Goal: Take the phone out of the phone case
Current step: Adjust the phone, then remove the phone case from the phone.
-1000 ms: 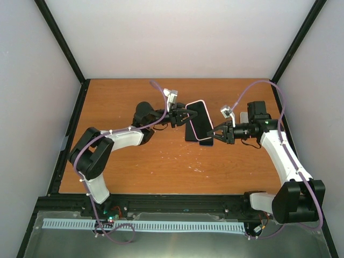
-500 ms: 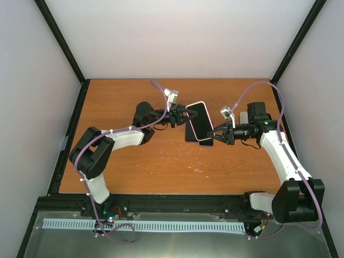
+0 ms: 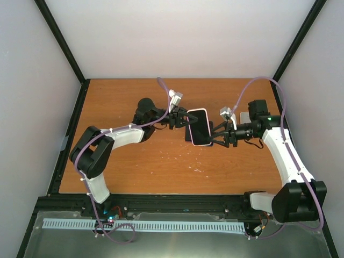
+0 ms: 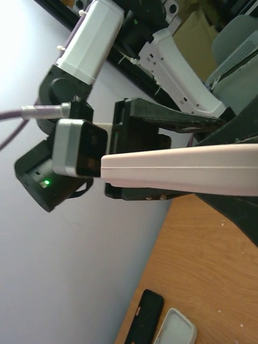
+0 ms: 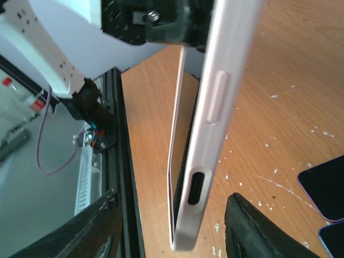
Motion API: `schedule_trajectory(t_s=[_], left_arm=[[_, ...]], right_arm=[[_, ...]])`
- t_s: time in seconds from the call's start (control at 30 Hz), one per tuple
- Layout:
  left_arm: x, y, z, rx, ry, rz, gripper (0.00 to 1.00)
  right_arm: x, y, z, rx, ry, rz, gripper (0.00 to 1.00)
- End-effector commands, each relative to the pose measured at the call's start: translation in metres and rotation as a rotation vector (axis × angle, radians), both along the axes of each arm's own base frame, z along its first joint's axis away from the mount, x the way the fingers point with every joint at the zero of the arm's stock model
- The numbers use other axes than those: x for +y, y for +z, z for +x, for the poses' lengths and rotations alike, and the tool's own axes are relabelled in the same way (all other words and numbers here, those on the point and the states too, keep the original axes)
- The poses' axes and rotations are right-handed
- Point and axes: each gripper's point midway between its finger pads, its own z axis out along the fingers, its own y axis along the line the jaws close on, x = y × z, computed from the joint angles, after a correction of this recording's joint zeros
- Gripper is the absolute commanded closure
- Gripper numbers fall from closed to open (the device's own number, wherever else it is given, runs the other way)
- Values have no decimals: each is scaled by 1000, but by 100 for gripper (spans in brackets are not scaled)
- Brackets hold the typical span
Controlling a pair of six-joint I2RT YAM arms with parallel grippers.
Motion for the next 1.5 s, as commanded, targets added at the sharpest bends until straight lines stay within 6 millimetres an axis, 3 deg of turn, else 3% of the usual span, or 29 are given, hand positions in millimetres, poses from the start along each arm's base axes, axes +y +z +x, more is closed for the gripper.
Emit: schedule_trajectory(t_s=[0.0,0.27,0.4,0.67,0.97,1.2,1.47], left_arm=[[9,26,-10,-106,-90,8,97],[13,31,-28,-85,-211,75,98],[15,37,-30,-66,-206,71,99],[16,46,-35,-33,-234,37,100],[15,47,-33,-18,-221,32,100],[13,46,-31,-5,-239,40,100],[12,46,-35,21,-289,65,100]], right_arm=[[-5,-1,-18,-105,90,-95,48],[-12,-14,-35,-208,167,-204,52],[0,-11,-44,-240,201,-182,54],[20,-9,-43,-227,222,-153,58],[33,-6,-56,-246,276,-142,62],[37,-4,-58,-266,292,-145,78],[38,0,-63,-412,337,-196,89]])
